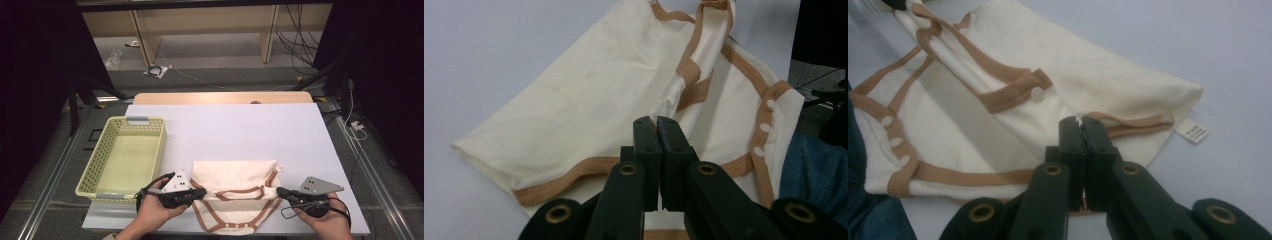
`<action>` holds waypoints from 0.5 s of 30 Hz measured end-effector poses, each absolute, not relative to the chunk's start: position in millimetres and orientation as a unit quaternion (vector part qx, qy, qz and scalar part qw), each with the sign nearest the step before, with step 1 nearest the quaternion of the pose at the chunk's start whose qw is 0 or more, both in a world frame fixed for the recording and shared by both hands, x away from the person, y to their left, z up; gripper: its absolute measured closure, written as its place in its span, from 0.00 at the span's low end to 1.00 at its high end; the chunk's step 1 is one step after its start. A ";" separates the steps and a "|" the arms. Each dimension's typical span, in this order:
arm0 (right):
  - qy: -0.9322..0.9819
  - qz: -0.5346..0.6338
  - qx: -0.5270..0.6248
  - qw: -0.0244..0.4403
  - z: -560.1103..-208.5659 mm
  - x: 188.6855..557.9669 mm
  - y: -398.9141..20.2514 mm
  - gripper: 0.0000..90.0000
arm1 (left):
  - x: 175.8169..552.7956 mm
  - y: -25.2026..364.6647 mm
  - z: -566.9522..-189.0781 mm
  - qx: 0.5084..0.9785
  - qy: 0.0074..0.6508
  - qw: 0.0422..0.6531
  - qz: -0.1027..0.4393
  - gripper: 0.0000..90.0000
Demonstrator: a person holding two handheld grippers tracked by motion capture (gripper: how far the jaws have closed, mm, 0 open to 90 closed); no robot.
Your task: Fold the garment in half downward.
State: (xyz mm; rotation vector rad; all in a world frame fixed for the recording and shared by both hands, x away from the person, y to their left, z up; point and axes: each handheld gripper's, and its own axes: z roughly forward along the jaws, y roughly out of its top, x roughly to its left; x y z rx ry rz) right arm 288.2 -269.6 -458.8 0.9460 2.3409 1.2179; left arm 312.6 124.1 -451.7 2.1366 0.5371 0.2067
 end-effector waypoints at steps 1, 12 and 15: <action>0.823 0.428 0.332 0.168 -458.9 288.0 -269.5 0.99 | 312.4 123.9 -451.8 0.864 0.217 0.447 0.082 0.97; 0.826 0.425 0.331 0.164 -459.3 285.4 -270.1 0.99 | 311.2 122.9 -452.4 0.867 0.214 0.443 0.079 0.97; 0.827 0.424 0.330 0.164 -459.4 284.8 -270.3 0.99 | 310.7 122.7 -452.4 0.867 0.213 0.443 0.078 0.97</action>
